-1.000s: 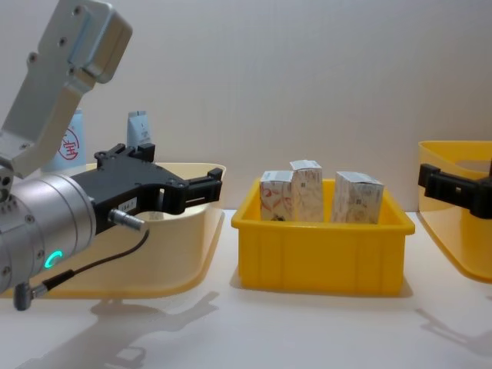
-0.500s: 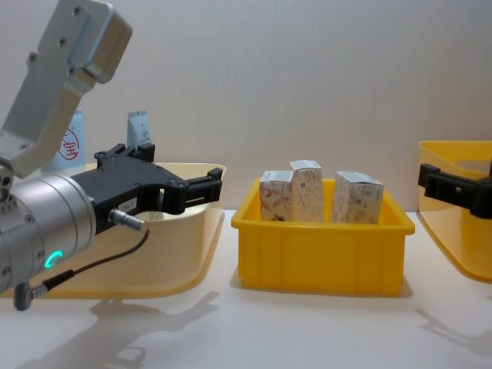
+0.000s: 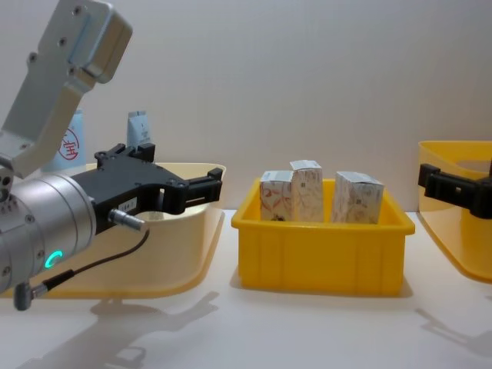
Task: Bimanual collaborative sorting of washing and personal care products
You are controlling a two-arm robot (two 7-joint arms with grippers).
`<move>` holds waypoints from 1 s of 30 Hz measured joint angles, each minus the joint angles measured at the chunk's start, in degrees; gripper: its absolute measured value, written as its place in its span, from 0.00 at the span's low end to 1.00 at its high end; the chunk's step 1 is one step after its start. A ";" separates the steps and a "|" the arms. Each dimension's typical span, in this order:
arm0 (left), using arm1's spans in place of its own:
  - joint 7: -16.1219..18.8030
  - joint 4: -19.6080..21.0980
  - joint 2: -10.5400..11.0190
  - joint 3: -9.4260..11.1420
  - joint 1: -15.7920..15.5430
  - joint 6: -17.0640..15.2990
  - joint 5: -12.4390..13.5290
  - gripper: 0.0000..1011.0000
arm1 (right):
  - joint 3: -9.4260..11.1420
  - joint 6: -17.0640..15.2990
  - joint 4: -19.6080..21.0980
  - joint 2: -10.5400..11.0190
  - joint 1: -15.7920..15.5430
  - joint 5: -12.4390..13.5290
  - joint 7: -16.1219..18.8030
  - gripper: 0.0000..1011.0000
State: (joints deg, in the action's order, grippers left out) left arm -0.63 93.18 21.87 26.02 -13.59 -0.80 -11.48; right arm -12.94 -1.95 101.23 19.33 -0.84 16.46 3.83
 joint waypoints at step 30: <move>-1.00 1.06 -2.01 -4.78 -0.28 -7.54 -5.48 0.99 | 0.00 0.00 0.00 0.00 0.00 0.00 0.00 0.99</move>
State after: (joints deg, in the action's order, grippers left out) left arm -1.63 94.24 19.86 21.24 -13.86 -8.34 -16.96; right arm -12.94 -1.95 101.23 19.33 -0.84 16.46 3.83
